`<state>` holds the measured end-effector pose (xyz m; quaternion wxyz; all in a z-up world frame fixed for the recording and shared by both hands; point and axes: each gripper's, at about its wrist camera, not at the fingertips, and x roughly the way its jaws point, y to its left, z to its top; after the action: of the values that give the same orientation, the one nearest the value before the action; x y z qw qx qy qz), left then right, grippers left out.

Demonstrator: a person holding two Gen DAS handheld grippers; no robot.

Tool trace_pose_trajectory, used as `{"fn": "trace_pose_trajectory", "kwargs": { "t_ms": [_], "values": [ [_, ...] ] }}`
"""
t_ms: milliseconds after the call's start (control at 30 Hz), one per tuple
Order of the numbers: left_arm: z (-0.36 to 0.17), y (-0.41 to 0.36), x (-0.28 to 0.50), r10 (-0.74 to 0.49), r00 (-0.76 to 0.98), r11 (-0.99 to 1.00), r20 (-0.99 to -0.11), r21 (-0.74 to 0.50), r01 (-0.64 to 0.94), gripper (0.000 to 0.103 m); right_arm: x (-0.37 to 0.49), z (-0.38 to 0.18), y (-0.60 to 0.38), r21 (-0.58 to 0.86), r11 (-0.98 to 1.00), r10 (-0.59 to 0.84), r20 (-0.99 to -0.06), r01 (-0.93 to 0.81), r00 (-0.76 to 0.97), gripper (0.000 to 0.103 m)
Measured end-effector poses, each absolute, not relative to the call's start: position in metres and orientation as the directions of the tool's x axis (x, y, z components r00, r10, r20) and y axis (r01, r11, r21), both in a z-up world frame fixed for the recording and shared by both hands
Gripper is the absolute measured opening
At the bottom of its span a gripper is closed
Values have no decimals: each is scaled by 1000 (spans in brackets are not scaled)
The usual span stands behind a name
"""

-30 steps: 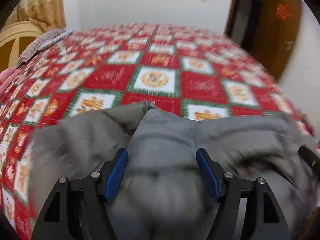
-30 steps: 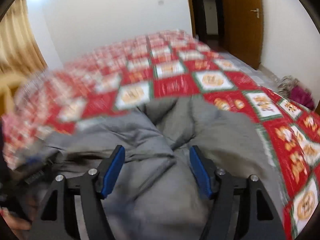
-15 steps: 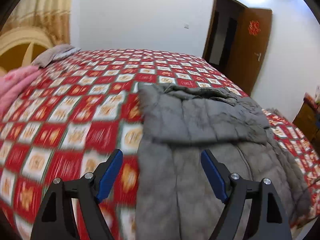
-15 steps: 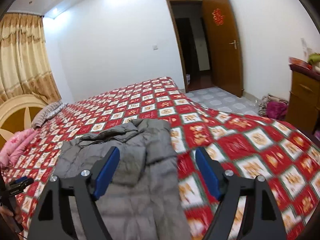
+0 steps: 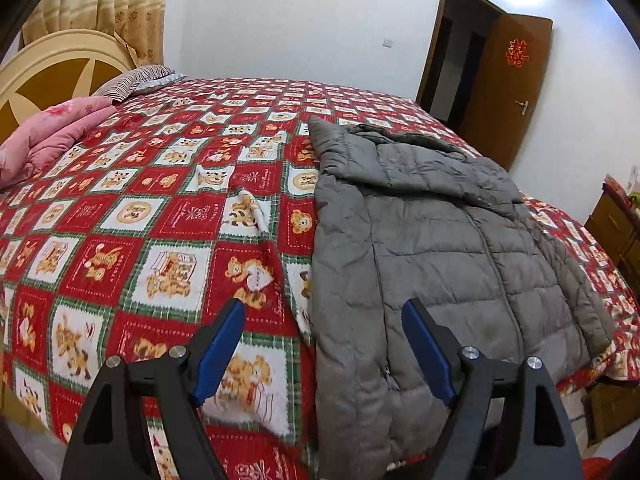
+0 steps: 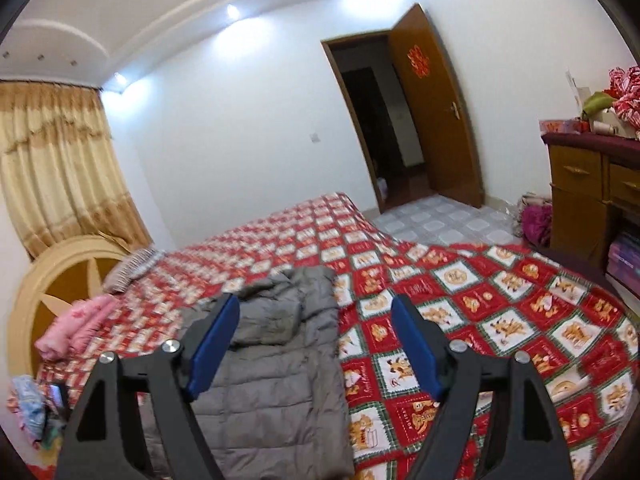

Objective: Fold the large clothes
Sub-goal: 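Open both grippers and withdraw them from the folded jacket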

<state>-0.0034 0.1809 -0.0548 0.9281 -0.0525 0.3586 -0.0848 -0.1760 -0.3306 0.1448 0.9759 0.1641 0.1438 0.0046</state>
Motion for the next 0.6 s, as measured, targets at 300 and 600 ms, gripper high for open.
{"fn": "trace_pose_trajectory", "kwargs": {
  "t_ms": [300, 600],
  "values": [
    [-76, 182, -20, -273, 692, 958, -668, -256, 131, 81, -164, 92, -313, 321, 946, 115, -423, 30, 899, 91],
    [-122, 156, -23, -198, 589, 980, -784, -156, 121, 81, -124, -15, -277, 141, 981, -7, -656, 132, 755, 83]
  ]
}}
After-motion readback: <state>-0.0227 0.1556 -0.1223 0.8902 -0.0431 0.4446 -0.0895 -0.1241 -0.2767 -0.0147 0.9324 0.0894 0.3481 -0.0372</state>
